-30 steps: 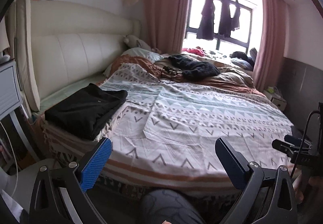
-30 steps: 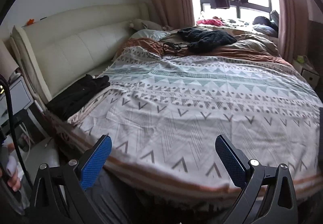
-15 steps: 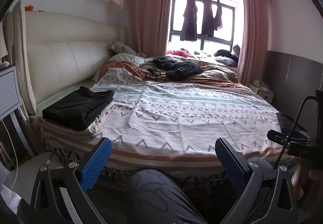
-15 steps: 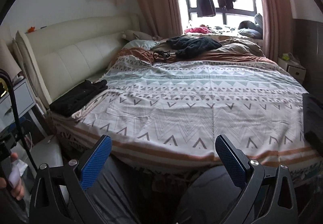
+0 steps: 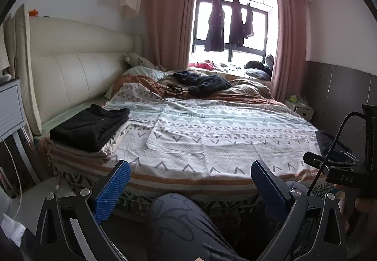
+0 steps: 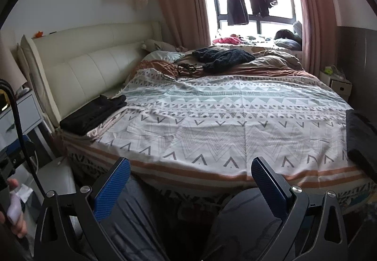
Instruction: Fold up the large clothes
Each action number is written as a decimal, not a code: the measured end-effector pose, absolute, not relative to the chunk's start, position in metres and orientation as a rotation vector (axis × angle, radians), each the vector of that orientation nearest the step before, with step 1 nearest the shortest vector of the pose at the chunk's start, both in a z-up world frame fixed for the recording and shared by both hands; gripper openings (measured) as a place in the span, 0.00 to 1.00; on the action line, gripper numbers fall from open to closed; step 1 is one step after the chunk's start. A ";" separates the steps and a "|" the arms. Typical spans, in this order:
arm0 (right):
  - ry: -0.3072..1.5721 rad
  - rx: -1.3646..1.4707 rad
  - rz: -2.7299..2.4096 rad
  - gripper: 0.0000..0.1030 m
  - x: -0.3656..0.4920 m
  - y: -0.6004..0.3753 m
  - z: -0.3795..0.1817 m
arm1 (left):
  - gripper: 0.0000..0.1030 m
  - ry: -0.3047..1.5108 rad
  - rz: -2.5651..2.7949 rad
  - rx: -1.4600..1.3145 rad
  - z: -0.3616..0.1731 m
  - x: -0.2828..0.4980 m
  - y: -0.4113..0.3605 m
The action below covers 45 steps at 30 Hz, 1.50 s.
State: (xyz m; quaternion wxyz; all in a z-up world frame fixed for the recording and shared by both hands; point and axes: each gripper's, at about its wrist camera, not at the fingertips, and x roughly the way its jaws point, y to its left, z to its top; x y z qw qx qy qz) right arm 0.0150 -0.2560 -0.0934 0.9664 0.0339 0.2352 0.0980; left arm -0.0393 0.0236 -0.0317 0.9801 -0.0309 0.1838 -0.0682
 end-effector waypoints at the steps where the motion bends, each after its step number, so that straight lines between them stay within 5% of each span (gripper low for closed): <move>1: 0.475 0.068 0.197 0.99 0.014 -0.256 -0.093 | 0.99 0.370 -0.135 -0.061 -0.032 -0.039 0.024; 45: 0.463 0.078 0.182 0.99 -0.002 -0.254 -0.082 | 0.99 0.335 -0.125 -0.017 -0.019 -0.064 0.032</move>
